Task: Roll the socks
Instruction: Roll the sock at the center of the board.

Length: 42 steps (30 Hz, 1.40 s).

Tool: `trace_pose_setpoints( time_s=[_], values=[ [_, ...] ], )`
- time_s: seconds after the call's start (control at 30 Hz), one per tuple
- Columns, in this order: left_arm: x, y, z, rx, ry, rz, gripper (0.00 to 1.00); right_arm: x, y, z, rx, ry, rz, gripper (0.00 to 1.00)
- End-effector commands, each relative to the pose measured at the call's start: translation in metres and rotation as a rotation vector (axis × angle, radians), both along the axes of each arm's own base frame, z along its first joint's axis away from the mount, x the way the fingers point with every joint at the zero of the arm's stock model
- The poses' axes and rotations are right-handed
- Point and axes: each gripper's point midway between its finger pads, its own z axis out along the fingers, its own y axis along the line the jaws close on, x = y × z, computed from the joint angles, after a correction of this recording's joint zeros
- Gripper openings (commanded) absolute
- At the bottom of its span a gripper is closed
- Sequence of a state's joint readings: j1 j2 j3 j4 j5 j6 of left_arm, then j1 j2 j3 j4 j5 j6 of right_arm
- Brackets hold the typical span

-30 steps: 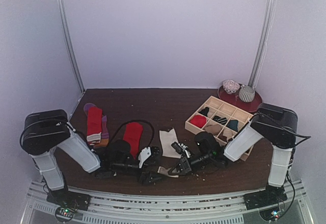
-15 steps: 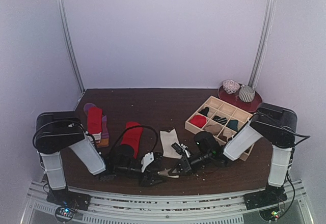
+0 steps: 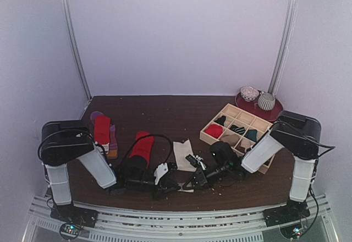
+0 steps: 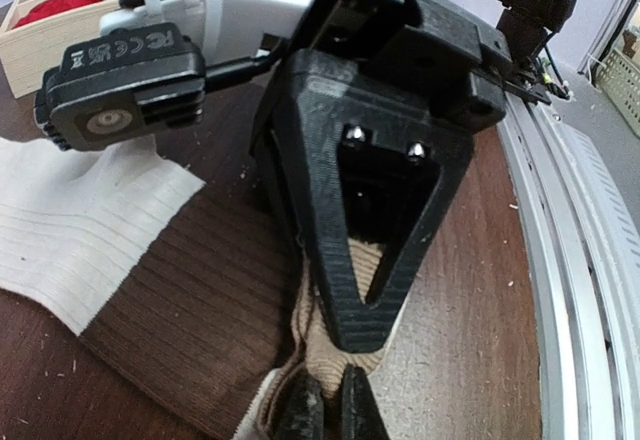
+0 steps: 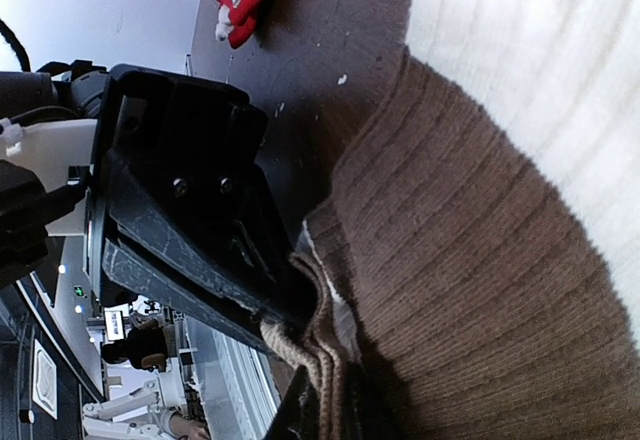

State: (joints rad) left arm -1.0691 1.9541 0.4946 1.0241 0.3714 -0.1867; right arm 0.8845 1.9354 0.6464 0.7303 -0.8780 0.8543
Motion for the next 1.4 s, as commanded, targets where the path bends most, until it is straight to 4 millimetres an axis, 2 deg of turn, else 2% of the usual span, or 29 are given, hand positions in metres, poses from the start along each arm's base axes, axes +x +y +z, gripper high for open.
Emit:
trace_pose_setpoints(
  time_s=[0.0, 0.17, 0.27, 0.37, 0.43, 0.5, 0.6, 0.77, 1.1, 1.27, 1.37],
  values=[
    [-0.009, 0.033, -0.054, 0.207, 0.163, 0.094, 0.0, 0.003, -0.004, 0.012, 0.001, -0.025, 0.014, 0.12],
    [-0.015, 0.042, -0.062, 0.301, 0.313, 0.155, 0.0, 0.027, -0.015, 0.051, -0.034, -0.375, 0.005, 0.24],
    [-0.022, 0.047, -0.07, 0.367, 0.397, 0.166, 0.0, 0.034, -0.027, 0.068, -0.081, -0.665, 0.009, 0.26],
    [-0.028, 0.05, -0.076, 0.399, 0.444, 0.164, 0.0, 0.012, -0.03, 0.079, -0.076, -0.97, 0.113, 0.28],
    [-0.029, 0.053, -0.08, 0.419, 0.452, 0.166, 0.0, -0.007, -0.029, 0.076, -0.08, -1.14, 0.226, 0.3],
    [-0.03, 0.056, -0.083, 0.429, 0.456, 0.173, 0.0, -0.015, -0.032, 0.066, -0.112, -1.259, 0.314, 0.32],
    [-0.031, 0.058, -0.087, 0.435, 0.463, 0.175, 0.0, -0.02, -0.035, 0.047, -0.166, -1.32, 0.403, 0.33],
    [-0.034, 0.059, -0.09, 0.438, 0.473, 0.166, 0.0, -0.016, -0.037, 0.028, -0.228, -1.343, 0.462, 0.33],
    [-0.033, 0.058, -0.091, 0.444, 0.466, 0.155, 0.0, -0.017, -0.019, 0.029, -0.214, -1.423, 0.523, 0.33],
    [-0.033, 0.059, -0.091, 0.441, 0.47, 0.155, 0.0, -0.014, -0.013, 0.018, -0.239, -1.415, 0.565, 0.33],
    [-0.035, 0.061, -0.092, 0.443, 0.473, 0.151, 0.0, -0.006, -0.016, 0.003, -0.317, -1.389, 0.574, 0.33]
  ],
)
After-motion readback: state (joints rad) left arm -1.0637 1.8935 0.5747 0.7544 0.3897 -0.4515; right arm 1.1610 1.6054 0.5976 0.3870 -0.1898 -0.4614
